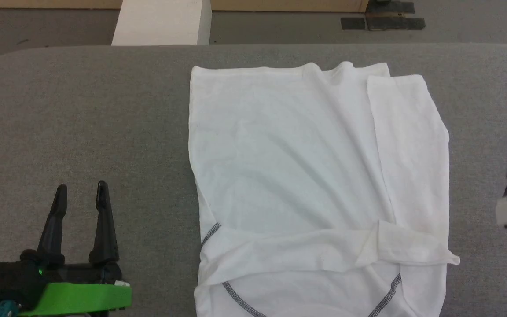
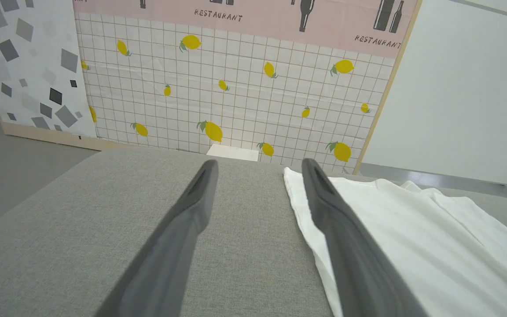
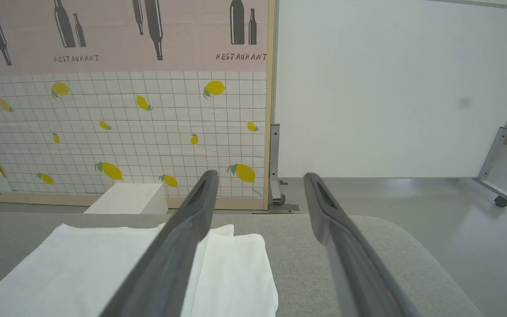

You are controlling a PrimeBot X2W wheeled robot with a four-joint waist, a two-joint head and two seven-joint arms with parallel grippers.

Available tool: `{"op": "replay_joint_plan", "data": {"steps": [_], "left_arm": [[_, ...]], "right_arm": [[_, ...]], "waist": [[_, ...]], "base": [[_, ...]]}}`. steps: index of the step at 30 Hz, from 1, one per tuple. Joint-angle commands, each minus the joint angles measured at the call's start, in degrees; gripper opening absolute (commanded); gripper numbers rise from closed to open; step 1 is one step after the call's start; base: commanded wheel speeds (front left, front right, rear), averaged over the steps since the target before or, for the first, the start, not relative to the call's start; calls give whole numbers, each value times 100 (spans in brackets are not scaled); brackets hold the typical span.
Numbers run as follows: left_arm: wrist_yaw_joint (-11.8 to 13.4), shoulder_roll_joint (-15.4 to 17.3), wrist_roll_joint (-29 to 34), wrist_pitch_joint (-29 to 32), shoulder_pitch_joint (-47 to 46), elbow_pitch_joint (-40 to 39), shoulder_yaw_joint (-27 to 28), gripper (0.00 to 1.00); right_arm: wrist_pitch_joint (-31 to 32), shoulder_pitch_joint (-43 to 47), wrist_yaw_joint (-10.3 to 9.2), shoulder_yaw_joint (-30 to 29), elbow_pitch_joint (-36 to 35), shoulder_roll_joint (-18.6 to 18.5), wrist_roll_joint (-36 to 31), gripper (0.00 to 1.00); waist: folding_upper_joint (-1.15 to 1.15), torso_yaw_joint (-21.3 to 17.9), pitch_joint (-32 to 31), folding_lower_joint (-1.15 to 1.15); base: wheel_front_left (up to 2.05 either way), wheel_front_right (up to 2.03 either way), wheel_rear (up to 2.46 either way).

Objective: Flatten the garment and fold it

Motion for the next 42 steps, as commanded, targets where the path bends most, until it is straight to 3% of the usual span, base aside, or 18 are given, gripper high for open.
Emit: {"op": "replay_joint_plan", "data": {"steps": [1, 6, 7, 16, 23, 33, 34, 36, 37, 42], "left_arm": [[-53, -10, 99, -20, -153, -16, 35, 100], [-163, -98, 194, -20, -380, -120, 167, 100], [-256, -135, 235, -20, -524, -169, 200, 100], [-552, -310, 308, -20, -968, -216, 199, 100], [-799, -502, 388, -20, -1229, -50, 182, 100], [-1115, -732, 564, -20, -1405, 174, 301, 100], [-1135, -744, 577, -20, -1413, 184, 321, 100], [-1177, -770, 608, -20, -1427, 208, 372, 100], [-1190, -777, 624, -20, -1430, 219, 395, 100], [-1243, -782, 748, -20, -1388, 284, 518, 100]], "right_arm": [[226, -438, -9, 48, 32, 2, -93, 100], [1254, -1899, -9, 72, 466, -427, -95, 100], [1988, -2679, -9, 166, 769, -778, -36, 100], [3784, -4090, -9, 4, 1822, -1194, -161, 100], [4327, -4394, -9, -242, 2321, -1221, -485, 100], [4509, -4252, -9, -568, 2549, -1016, -834, 100], [4545, -4243, -9, -624, 2567, -980, -869, 58], [4559, -4260, -9, -787, 2560, -863, -946, 16], [4514, -4278, -9, -838, 2550, -823, -980, 0], [4136, -4307, -9, -978, 2559, -653, -1058, 0]], "waist": [[0, -24, 465, 0], [0, 36, 998, 0], [0, 126, 1355, 0], [0, 467, 2152, 0], [0, 741, 2548, 0], [0, 951, 2781, 0], [0, 956, 2788, 0], [0, 955, 2791, 0], [0, 945, 2783, 0], [0, 802, 2529, 0]], "base": [[0, 0, 0], [0, 0, 0], [0, 0, 0], [0, 0, 0], [0, 0, 0], [0, 0, 0], [0, 0, 0], [0, 0, 0], [0, 0, 0], [0, 0, 0]]}}
